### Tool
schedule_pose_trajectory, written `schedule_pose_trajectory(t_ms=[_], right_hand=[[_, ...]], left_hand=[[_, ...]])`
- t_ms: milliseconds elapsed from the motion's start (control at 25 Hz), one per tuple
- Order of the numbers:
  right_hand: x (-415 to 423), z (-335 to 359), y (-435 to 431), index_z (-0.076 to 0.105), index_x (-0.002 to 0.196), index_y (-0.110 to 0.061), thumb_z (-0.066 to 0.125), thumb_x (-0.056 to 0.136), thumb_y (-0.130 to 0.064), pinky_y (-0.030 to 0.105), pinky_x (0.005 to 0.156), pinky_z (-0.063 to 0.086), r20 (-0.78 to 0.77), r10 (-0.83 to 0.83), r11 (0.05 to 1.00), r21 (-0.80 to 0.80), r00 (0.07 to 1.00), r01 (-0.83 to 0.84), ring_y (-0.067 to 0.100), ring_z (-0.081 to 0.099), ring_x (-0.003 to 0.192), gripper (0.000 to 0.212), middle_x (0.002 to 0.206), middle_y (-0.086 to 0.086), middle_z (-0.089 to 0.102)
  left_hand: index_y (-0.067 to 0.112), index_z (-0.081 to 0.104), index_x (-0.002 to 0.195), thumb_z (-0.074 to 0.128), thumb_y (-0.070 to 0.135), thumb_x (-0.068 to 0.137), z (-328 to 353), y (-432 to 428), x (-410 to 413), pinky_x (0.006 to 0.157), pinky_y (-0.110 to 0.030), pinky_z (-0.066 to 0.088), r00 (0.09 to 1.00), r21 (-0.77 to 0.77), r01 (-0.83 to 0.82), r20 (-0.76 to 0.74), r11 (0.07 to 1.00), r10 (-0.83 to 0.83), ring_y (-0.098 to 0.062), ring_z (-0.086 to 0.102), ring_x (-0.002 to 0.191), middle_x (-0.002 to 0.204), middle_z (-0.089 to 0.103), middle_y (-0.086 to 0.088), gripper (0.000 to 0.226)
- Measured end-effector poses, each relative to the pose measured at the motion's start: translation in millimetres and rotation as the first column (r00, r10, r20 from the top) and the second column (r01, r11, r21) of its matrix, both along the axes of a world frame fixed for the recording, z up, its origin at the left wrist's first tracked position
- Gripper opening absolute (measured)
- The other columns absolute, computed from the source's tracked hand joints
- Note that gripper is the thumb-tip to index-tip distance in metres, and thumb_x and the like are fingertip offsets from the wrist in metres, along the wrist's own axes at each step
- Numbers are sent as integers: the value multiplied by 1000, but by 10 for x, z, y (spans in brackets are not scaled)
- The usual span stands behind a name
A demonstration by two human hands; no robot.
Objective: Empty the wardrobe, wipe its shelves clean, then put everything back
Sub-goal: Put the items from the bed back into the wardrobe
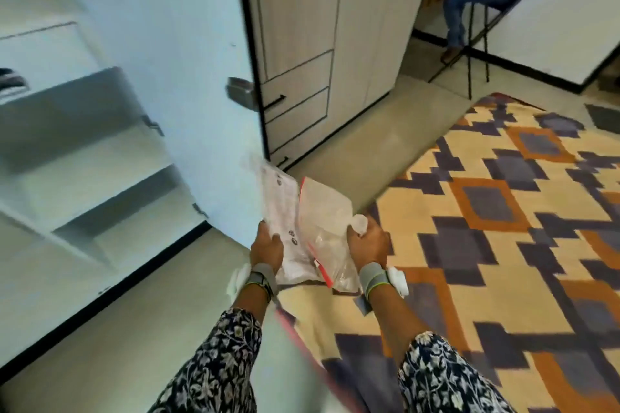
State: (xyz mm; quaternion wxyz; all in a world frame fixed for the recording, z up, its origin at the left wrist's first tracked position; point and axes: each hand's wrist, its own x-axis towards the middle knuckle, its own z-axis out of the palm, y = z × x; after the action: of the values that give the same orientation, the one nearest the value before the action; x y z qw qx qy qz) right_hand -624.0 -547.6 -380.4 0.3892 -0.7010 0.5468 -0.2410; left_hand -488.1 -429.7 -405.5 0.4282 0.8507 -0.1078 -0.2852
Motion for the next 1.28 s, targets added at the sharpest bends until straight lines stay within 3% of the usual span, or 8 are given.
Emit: schedule_pose_trajectory(t_ms=[200,360,480,640,880,1040,1200,1280], right_hand=[[1378,279,778,67,97,-7,62,85,-14,24,68,39,152,115,993,-16,982,-113,28,63,84,14,93,14,69],[2425,605,1455,62,79,-13,62,84,-12,23,66,39,292,248,968,-39,924,-248,25,58,71,5,72,2,62],[3122,912,1796,60,81,-10,61,84,-10,23,67,38,392,294,954,-72,872,-290,25,56,72,3,73,2,60],[4189,1473,2177,64,91,-6,59,83,-6,25,71,43,567,317,939,-73,761,-336,24,57,74,10,79,5,64],[5571,2289,2476,64,92,-6,58,82,-3,13,62,44,781,324,918,-122,534,-377,16,58,70,11,79,0,63],[6530,2705,2697,62,100,-6,56,84,-1,0,60,40,846,333,895,-144,416,-423,8,57,71,18,82,-4,62],[7229,2804,2975,59,107,-11,56,84,-3,22,73,50,865,334,877,-139,375,-461,19,60,84,25,94,0,64],[7625,2788,3083,58,110,-10,55,86,-2,19,73,46,854,343,875,-139,391,-464,19,59,85,25,96,2,64]], left_hand=[[14,38,142,37,10,98,325,1020,1085,109,-34,33,995,-136,-84,38,987,90,-30,43,130,144,43,-7,44],[19,42,138,38,11,97,653,1959,1998,105,-37,39,945,-265,-293,64,919,320,-30,49,122,137,51,-8,42],[18,39,140,39,9,98,940,2505,2547,110,-38,34,872,-439,-433,15,787,489,-24,46,124,133,49,-1,43],[19,48,133,43,9,97,1429,3010,3341,104,-47,43,735,-602,-513,60,612,676,-29,56,115,125,59,-7,38],[21,47,127,43,8,99,2207,3398,4300,87,-34,49,632,-808,-443,26,389,774,-18,61,99,109,62,1,32],[14,46,131,41,3,98,2538,3609,5199,90,-37,50,565,-838,-440,22,323,825,-21,61,101,114,62,-4,36],[11,46,132,40,-2,95,2543,3795,5975,92,-38,48,474,-794,-547,-35,263,880,-27,58,104,118,59,-10,40],[12,47,132,41,0,94,2487,3958,6441,97,-41,46,458,-749,-602,-39,277,888,-30,56,109,121,58,-11,40]])
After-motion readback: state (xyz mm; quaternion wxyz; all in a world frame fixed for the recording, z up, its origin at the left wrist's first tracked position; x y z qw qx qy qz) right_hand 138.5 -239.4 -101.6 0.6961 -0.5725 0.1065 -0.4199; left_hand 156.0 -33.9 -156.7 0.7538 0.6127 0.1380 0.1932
